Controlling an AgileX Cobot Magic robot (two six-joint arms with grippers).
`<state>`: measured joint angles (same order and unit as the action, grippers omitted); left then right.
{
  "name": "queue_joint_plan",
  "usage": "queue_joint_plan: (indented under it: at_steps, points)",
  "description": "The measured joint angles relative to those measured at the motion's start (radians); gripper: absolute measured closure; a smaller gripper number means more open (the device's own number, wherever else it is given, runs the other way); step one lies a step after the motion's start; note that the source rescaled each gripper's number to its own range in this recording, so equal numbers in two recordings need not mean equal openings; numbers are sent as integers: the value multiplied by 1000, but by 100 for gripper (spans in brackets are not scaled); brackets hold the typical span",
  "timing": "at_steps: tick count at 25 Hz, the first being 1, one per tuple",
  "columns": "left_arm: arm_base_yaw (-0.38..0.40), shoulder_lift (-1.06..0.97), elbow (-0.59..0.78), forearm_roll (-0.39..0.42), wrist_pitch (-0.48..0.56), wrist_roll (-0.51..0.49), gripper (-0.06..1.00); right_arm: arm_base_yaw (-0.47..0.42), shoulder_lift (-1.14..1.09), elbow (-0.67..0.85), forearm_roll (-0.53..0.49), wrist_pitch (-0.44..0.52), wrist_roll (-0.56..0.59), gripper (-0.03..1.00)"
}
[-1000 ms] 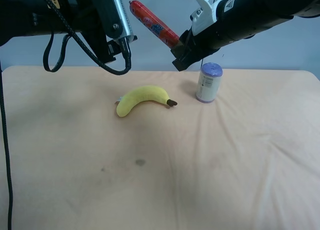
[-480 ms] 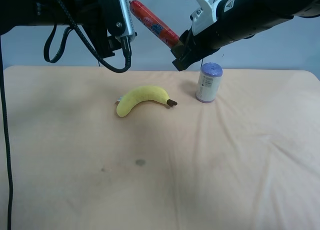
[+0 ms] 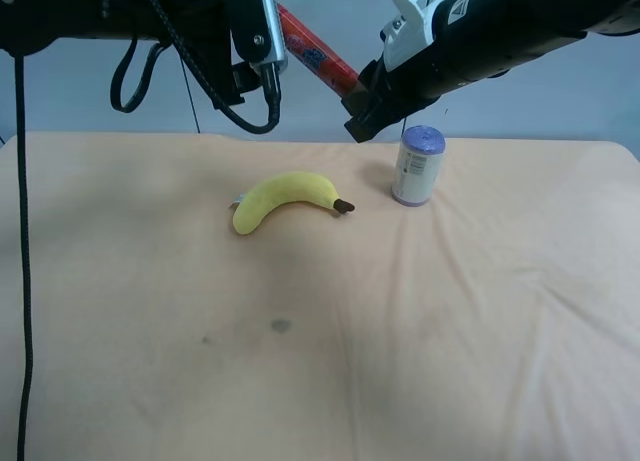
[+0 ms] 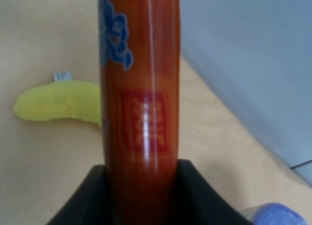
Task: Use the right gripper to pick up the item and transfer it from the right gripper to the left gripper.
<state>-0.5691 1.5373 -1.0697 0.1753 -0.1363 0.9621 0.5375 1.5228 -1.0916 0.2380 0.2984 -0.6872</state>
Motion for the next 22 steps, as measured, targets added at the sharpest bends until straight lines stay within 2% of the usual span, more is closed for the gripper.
queue_joint_plan:
  at_steps: [6,16,22]
  points:
    - [-20,36,0,13,-4,1,4,0,0,0,0,-2,0,96]
    - [-25,39,0,16,-141,4,5,0,0,0,0,-3,0,96]
    - [-44,43,-5,16,-175,7,8,0,0,0,0,-6,1,96]
